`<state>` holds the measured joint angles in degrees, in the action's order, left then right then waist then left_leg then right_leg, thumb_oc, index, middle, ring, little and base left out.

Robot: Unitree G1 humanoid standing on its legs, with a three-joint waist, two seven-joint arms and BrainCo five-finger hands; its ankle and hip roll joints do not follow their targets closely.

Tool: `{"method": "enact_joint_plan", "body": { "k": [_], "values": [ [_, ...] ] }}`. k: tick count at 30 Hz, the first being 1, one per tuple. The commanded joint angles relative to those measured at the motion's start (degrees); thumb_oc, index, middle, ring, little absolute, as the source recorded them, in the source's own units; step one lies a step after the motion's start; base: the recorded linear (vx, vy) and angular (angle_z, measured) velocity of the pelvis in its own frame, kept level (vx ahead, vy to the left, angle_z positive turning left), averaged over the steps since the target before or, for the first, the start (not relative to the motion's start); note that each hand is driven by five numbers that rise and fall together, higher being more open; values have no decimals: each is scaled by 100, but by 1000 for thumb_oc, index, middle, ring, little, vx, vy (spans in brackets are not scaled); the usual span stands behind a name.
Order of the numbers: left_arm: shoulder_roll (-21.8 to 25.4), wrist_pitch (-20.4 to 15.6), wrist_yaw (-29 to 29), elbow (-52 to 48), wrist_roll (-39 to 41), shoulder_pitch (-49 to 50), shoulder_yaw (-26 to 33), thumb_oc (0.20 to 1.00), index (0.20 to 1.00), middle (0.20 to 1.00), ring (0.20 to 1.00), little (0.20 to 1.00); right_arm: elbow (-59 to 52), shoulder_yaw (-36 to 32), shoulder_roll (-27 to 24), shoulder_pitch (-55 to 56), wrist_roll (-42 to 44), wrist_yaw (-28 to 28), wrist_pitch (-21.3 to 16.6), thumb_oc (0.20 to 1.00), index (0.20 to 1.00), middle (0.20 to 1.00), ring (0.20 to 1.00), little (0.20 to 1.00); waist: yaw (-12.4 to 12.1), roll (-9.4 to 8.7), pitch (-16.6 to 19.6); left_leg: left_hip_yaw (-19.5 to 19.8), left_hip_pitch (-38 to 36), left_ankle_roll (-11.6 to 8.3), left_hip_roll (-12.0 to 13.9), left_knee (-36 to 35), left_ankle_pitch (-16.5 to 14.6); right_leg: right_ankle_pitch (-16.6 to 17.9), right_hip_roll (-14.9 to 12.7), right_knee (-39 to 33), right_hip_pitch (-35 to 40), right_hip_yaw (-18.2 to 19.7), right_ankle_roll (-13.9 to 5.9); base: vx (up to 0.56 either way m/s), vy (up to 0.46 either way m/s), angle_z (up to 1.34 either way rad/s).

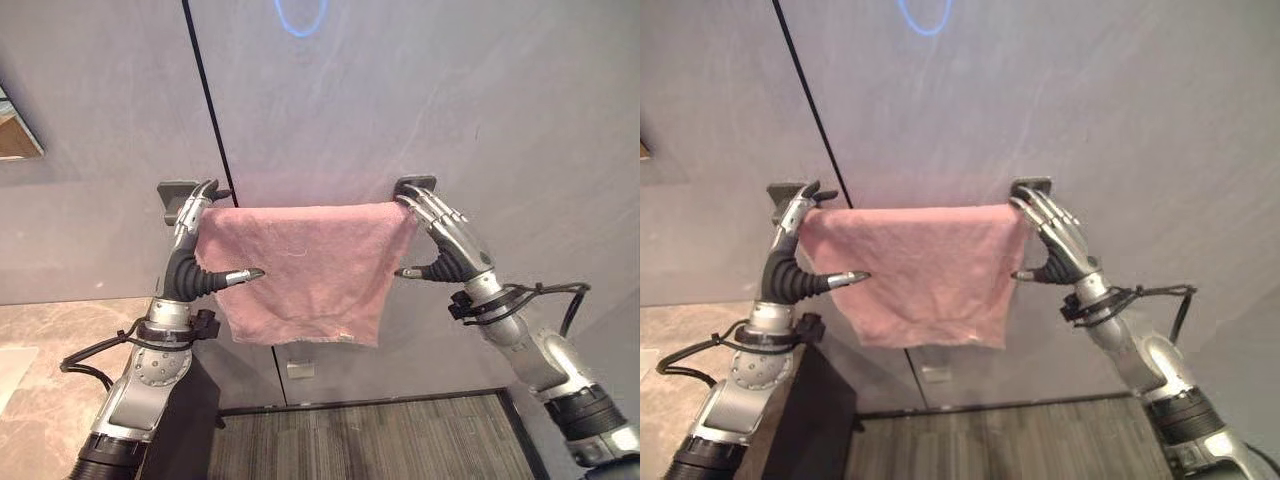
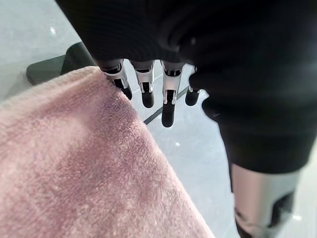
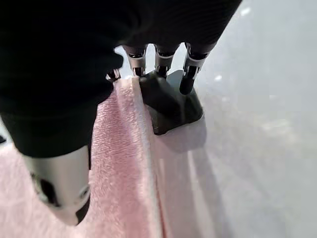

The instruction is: Put brush and paste in cup on sink, flatten towel.

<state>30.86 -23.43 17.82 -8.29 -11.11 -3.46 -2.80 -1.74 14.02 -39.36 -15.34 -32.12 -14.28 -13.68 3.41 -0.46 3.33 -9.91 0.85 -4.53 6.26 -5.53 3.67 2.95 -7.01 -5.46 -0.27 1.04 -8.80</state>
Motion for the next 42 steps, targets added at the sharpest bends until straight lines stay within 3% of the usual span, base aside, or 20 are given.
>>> {"method": "enact_joint_plan", "body": {
  "k": [1, 4, 16, 20, 25, 30, 34, 42],
  "values": [
    [227, 212, 373, 503, 292, -612, 12, 1000, 1000, 1000, 1000, 1000, 443, -91, 205, -333, 707, -461, 326, 1000, 1000, 1000, 1000, 1000, 9, -258, -177, -29, -405, 68, -174, 53, -396, 296, -132, 46, -281, 211, -177, -107, 11, -2],
    [167, 185, 412, 346, 449, -1162, -194, 1000, 1000, 1000, 1000, 1000, 99, -109, 606, -692, 1199, -660, 295, 1000, 1000, 1000, 1000, 1000, 38, -268, -57, -39, -476, 70, -151, 53, -393, 303, -109, 46, -222, 243, -164, -87, 2, -3],
    [54, 126, 620, -165, 601, -1280, 114, 1000, 1000, 1000, 1000, 1000, -700, -523, 1015, -733, 1899, -918, 18, 1000, 1000, 1000, 1000, 1000, 58, -272, 39, -53, -615, 79, -121, 53, -404, 272, -89, 65, -119, 254, -123, 0, 0, 0],
    [-25, 90, 653, -557, 684, -287, 1022, 1000, 1000, 1000, 1000, 1000, -1277, -1353, 1052, 236, 2096, -921, -199, 1000, 1000, 1000, 1000, 1000, 54, -250, 38, -86, -673, 90, -121, 53, -426, 251, -85, 62, -77, 268, -105, 0, 0, 0],
    [-208, 49, 525, -626, 846, 437, 1556, 1000, 1000, 1000, 1000, 1000, -1357, -1866, 1163, 1125, 2341, -748, -324, 1000, 1000, 1000, 1000, 1000, 63, -230, -14, -91, -663, 94, -126, 53, -405, 257, -82, 59, -98, 269, -96, 0, 0, 0],
    [-690, 59, 96, -216, 1513, 1090, 1689, 1000, 1000, 1000, 1000, 1000, -799, -2131, 1433, 1980, 3037, -365, -341, 1000, 1000, 1000, 1000, 1000, 78, -225, -81, -83, -600, 85, -118, 53, -357, 270, -92, 55, -129, 243, -98, -7, 0, 0],
    [-1060, 295, -433, 493, 2135, 1536, 1322, 1000, 1000, 1000, 1000, 1000, -23, -1964, 1645, 2523, 3449, -44, -204, 1000, 1000, 1000, 1000, 1000, 111, -204, -168, -86, -563, 93, -116, 53, -316, 283, -97, 52, -146, 215, -95, 0, 0, 0],
    [-1194, 785, -861, 1918, 2106, 1772, 374, 1000, 1000, 1000, 1000, 1000, 2137, -1135, 1857, 2594, 4152, 503, 229, 1000, 1000, 1000, 1000, 1000, 172, -171, -297, -79, -538, 96, -128, 53, -258, 313, -114, 59, -172, 203, -79, -8, 0, 0]
  ]
}}
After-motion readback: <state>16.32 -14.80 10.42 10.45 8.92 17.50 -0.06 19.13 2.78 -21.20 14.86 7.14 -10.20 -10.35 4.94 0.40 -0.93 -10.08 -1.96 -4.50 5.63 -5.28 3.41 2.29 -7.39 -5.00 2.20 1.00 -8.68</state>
